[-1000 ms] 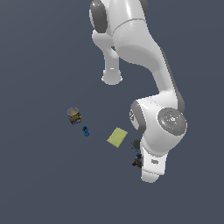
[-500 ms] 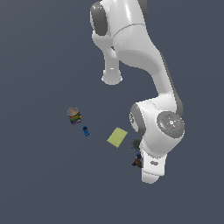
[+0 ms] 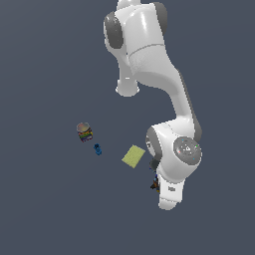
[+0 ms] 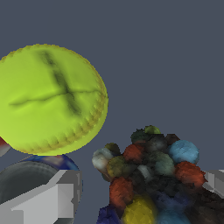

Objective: Pick up a designated object from a clutter of objects.

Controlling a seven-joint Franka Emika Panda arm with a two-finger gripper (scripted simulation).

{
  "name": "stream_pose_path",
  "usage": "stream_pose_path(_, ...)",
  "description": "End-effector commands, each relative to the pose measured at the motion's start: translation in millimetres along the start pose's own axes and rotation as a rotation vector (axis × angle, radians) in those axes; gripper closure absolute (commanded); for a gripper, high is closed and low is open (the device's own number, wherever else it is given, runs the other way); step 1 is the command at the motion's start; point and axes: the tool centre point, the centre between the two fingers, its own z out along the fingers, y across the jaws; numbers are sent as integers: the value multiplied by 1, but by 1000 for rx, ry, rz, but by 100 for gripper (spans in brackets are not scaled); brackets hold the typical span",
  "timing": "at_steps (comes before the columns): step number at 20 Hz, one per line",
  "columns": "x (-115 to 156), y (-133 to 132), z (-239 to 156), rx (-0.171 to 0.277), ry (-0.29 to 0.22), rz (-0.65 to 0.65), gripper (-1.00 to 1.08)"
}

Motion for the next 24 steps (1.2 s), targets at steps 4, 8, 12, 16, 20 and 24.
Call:
stream_pose_path(4,1,1,0,-2,1,0,108)
stream_pose_path(8,1,1,0,-2,1,0,108)
stream_pose_path(12,1,1,0,-2,1,0,108)
stream_pose_path(16,0,1,-2,-2,1,0,108)
stream_pose_path(20,-4,1,-13,-3,1,0,108)
stream_pose_path(24,-11,-1,-31,-3,0,0,108)
